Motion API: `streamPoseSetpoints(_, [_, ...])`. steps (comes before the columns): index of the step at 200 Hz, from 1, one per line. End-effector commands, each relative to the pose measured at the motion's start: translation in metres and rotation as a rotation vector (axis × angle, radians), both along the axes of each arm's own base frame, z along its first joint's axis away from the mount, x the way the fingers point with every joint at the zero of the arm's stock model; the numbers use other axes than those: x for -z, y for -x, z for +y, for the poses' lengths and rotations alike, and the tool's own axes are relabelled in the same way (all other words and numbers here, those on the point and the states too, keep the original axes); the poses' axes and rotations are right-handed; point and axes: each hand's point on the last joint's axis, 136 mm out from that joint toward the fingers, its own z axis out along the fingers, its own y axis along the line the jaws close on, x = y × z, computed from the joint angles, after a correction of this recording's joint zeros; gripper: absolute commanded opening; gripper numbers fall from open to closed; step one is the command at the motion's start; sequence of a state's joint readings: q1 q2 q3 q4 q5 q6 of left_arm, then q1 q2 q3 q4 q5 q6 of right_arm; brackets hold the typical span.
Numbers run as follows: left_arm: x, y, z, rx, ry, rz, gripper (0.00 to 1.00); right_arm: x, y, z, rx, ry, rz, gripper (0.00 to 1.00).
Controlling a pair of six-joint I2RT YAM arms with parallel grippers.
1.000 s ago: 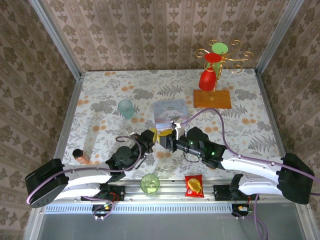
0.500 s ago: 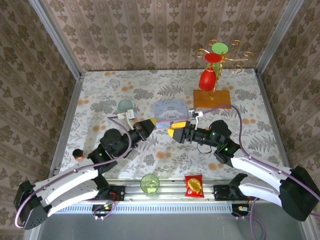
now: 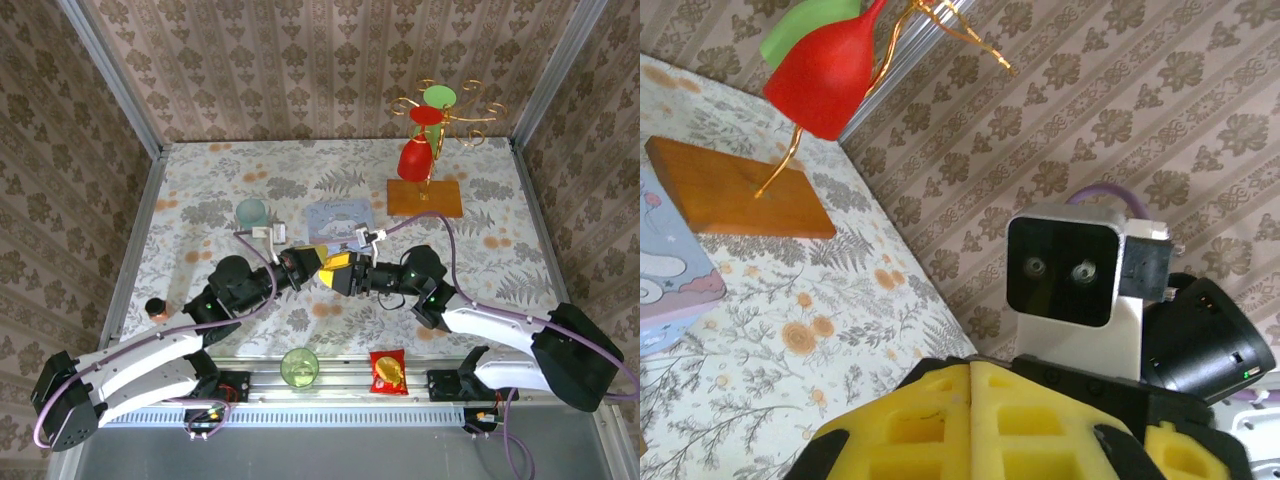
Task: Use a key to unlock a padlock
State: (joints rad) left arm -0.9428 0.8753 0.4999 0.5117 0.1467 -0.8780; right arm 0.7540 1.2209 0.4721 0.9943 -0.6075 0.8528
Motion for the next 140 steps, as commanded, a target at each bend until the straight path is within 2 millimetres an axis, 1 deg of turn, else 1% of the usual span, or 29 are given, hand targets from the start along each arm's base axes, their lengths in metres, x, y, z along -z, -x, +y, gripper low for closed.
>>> streamPoseSetpoints(1, [-0.026, 0.005, 0.000, 0.018, 0.082, -0.051, 0.00, -0.027, 0.003, 0.003, -0.021, -0.077, -0.068, 0.52])
streamPoseSetpoints(20, [-0.025, 0.004, 0.001, 0.009, 0.087, -0.047, 0.00, -0.026, 0.003, 0.003, -0.022, -0.083, -0.066, 0.47])
streamPoseSetpoints(46, [-0.020, 0.003, 0.001, 0.005, 0.080, -0.036, 0.00, -0.024, 0.001, -0.001, 0.007, -0.095, -0.066, 0.36])
streamPoseSetpoints(69, [-0.017, 0.004, 0.000, 0.007, 0.074, -0.033, 0.00, -0.026, -0.001, -0.004, 0.029, -0.106, -0.068, 0.31])
streamPoseSetpoints(92, [-0.014, 0.002, 0.001, -0.005, 0.072, -0.024, 0.00, -0.026, -0.002, -0.003, 0.030, -0.105, -0.067, 0.24])
streamPoseSetpoints(106, [-0.013, 0.002, 0.001, -0.008, 0.076, -0.021, 0.00, -0.025, -0.002, -0.002, 0.025, -0.105, -0.065, 0.22])
streamPoseSetpoints(117, [-0.014, 0.002, 0.000, -0.004, 0.075, -0.024, 0.00, -0.025, -0.002, -0.002, 0.025, -0.108, -0.065, 0.16])
streamPoseSetpoints(132, [-0.012, 0.002, 0.000, -0.004, 0.077, -0.017, 0.00, -0.025, -0.003, -0.002, 0.030, -0.110, -0.063, 0.14])
streamPoseSetpoints(140, [-0.011, 0.002, 0.001, -0.006, 0.080, -0.013, 0.00, -0.024, -0.004, -0.002, 0.034, -0.112, -0.063, 0.09])
